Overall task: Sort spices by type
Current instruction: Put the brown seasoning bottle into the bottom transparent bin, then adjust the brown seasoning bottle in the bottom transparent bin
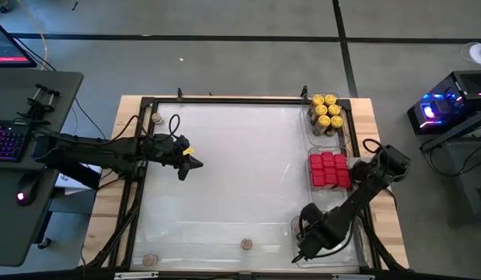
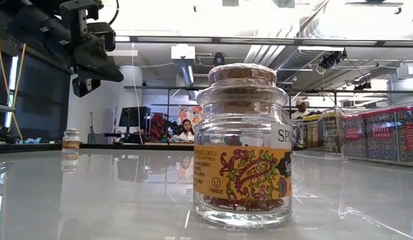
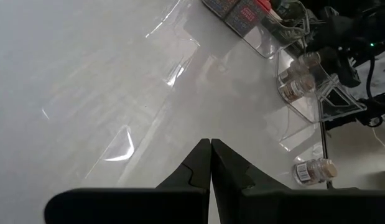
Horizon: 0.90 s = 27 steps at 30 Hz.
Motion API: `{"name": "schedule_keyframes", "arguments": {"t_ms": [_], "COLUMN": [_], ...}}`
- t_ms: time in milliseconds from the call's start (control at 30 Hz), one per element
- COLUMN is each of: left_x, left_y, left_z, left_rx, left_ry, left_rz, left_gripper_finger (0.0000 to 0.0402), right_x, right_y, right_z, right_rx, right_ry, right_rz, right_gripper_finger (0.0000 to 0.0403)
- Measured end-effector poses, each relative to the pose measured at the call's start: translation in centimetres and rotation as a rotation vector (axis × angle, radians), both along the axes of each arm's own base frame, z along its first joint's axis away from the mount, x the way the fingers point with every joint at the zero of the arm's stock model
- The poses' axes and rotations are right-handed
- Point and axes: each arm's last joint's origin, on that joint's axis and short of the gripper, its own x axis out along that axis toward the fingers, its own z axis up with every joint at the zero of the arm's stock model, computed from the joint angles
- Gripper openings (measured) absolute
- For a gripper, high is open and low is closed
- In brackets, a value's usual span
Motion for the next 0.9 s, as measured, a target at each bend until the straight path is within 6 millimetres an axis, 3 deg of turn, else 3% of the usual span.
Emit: {"name": "schedule_keyframes", "arguments": {"t_ms": [400, 633, 800, 900], "left_x": [0.0, 0.0, 0.0, 0.0], "left_y": [0.0, 0.0, 0.0, -0.1], "left_z": [0.0, 0.0, 0.0, -0.1], "left_rx": [0.022, 0.020, 0.017, 0.012], "left_ry": [0.000, 0.000, 0.001, 0.007], "left_rz": [-0.014, -0.019, -0.020, -0.028], "left_gripper_finger": [0.0000, 0.0000, 0.0000, 0.0000], "right_x": [-0.3, -0.3, -0.5, -1.0], "right_y": [0.2, -0.1, -0.2, -0.2], "right_z": [0.4, 0.4, 0.6, 1.8], "right_rx": [-0.042, -0.098, -0.091, -0.075], "right_ry": [-0.016, -0.041, -0.016, -0.025], "right_rz": [-0.032, -0.059, -0.058, -0.039], "right_gripper_finger": [0.0183, 0.0298, 0.0310, 0.0311]}}
